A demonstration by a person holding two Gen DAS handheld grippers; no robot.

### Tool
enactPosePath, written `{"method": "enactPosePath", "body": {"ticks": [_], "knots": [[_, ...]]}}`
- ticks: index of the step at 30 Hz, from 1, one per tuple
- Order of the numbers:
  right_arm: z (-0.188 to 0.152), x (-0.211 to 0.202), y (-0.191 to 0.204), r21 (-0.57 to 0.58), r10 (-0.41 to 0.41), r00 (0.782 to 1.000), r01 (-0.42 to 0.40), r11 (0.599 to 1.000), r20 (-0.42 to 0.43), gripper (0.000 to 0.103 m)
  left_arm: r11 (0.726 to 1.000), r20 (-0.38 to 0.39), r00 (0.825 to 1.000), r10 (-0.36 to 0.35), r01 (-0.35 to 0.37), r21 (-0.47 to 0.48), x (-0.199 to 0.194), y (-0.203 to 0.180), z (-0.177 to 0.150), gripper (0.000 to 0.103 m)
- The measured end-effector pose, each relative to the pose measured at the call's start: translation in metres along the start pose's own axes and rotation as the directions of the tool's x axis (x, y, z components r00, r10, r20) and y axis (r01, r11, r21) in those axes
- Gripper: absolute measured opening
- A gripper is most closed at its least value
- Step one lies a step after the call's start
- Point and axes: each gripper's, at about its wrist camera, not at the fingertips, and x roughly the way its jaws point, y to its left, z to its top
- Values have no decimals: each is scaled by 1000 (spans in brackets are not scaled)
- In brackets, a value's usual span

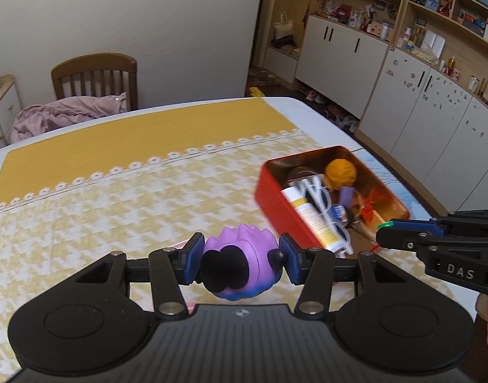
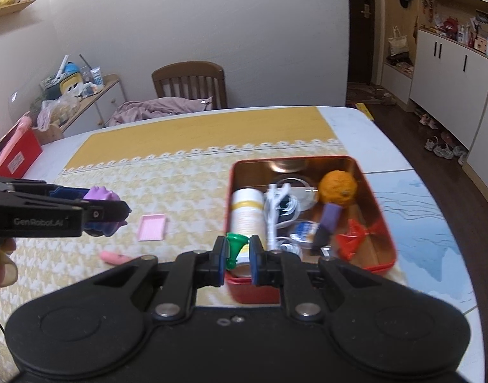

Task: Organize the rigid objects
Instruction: 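Carry the plush toy with the left tool while the right tool carries the green piece to the red box, then release the plush toy into the red box with the left tool while the right tool releases the green piece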

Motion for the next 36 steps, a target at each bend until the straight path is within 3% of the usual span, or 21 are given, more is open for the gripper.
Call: {"method": "enactPosePath", "body": {"ticks": [18, 25, 36], "knots": [[2, 4, -87, 14, -9, 1000, 10, 1000, -17, 14, 999, -21, 999, -44, 44, -1, 53, -76, 32, 51], [6, 18, -102, -19, 20, 999, -21, 1000, -32, 14, 999, -25, 999, -48, 48, 0, 85, -101, 51, 51], [9, 53, -108, -128, 50, 994, -62, 990, -93, 14, 999, -98, 994, -46, 46, 3, 142, -128, 65, 51]]}}
